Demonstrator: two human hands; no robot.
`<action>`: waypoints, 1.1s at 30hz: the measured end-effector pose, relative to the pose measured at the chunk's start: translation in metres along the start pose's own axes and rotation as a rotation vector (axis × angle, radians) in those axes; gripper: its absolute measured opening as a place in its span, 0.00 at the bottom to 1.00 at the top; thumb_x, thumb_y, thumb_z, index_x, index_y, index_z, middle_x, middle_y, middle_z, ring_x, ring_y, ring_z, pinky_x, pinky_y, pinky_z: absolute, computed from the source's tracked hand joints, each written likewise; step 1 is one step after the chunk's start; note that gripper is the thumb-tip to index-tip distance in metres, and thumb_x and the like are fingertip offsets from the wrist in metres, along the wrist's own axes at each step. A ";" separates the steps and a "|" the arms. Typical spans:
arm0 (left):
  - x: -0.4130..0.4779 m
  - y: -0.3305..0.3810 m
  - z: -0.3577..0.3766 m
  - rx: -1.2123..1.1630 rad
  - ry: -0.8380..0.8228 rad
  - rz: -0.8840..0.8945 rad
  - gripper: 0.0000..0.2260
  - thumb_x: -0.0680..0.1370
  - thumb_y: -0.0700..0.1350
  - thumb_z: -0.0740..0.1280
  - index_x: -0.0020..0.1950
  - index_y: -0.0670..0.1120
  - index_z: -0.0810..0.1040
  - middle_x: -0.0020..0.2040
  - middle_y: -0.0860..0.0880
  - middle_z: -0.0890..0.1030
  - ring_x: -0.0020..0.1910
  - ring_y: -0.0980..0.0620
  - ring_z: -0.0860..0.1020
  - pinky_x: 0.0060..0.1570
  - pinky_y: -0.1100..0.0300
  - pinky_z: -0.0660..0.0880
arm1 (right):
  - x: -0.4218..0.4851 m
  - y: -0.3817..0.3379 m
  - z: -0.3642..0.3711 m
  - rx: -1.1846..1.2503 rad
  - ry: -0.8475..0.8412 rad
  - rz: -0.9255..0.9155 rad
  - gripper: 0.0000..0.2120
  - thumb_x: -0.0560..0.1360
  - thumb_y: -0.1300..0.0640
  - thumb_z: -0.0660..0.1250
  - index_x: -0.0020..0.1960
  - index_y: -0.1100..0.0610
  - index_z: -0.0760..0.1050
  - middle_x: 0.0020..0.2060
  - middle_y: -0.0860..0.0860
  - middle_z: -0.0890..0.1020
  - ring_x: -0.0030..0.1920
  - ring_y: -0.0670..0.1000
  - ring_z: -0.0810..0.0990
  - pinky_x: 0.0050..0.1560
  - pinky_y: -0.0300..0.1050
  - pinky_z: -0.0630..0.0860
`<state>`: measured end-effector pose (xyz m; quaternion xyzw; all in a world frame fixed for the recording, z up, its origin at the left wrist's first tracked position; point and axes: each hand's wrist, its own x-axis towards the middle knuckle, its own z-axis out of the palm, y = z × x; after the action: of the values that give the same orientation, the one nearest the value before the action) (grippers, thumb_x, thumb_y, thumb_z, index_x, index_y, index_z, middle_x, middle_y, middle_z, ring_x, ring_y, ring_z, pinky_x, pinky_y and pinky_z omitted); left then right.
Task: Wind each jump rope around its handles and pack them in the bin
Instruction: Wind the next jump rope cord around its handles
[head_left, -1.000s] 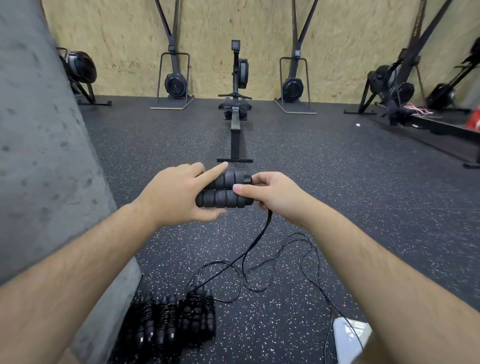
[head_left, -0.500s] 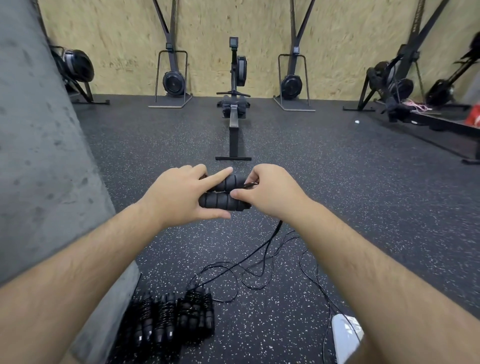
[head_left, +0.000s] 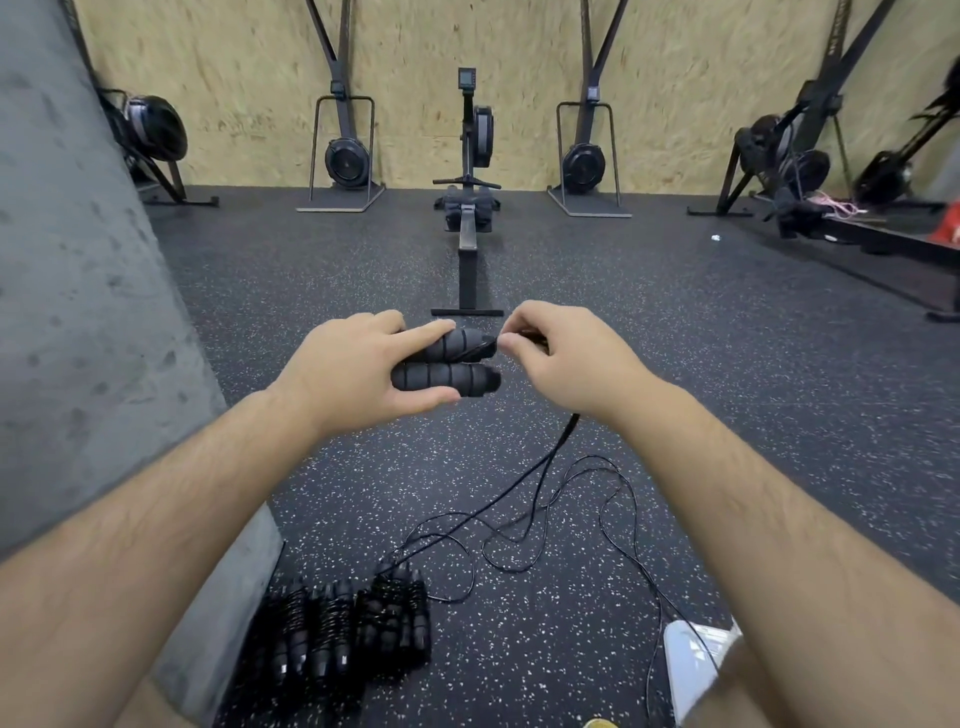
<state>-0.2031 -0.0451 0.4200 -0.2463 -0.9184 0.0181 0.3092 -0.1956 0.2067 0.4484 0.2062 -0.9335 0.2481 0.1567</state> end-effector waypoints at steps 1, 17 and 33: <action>0.000 0.000 0.000 -0.013 0.001 -0.005 0.34 0.72 0.77 0.55 0.73 0.61 0.70 0.43 0.52 0.76 0.42 0.45 0.80 0.37 0.54 0.77 | 0.001 -0.001 0.001 -0.027 0.034 -0.009 0.06 0.81 0.48 0.63 0.52 0.47 0.77 0.41 0.43 0.79 0.44 0.50 0.76 0.44 0.47 0.74; 0.012 0.006 -0.012 -0.120 0.111 -0.086 0.33 0.73 0.74 0.60 0.75 0.61 0.70 0.45 0.53 0.76 0.46 0.47 0.79 0.41 0.55 0.77 | 0.009 0.005 -0.008 -0.235 0.572 0.001 0.26 0.73 0.29 0.64 0.46 0.54 0.73 0.42 0.49 0.78 0.45 0.54 0.75 0.43 0.49 0.70; -0.025 -0.036 0.040 -0.044 -0.294 -0.119 0.35 0.68 0.80 0.51 0.72 0.69 0.63 0.47 0.55 0.76 0.51 0.49 0.80 0.46 0.55 0.77 | 0.016 0.011 0.066 0.214 -0.501 0.298 0.15 0.83 0.48 0.57 0.43 0.55 0.73 0.35 0.51 0.73 0.32 0.52 0.71 0.37 0.45 0.69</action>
<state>-0.2251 -0.0834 0.3806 -0.1928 -0.9669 0.0156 0.1664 -0.2270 0.1759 0.3953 0.1371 -0.9316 0.3067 -0.1390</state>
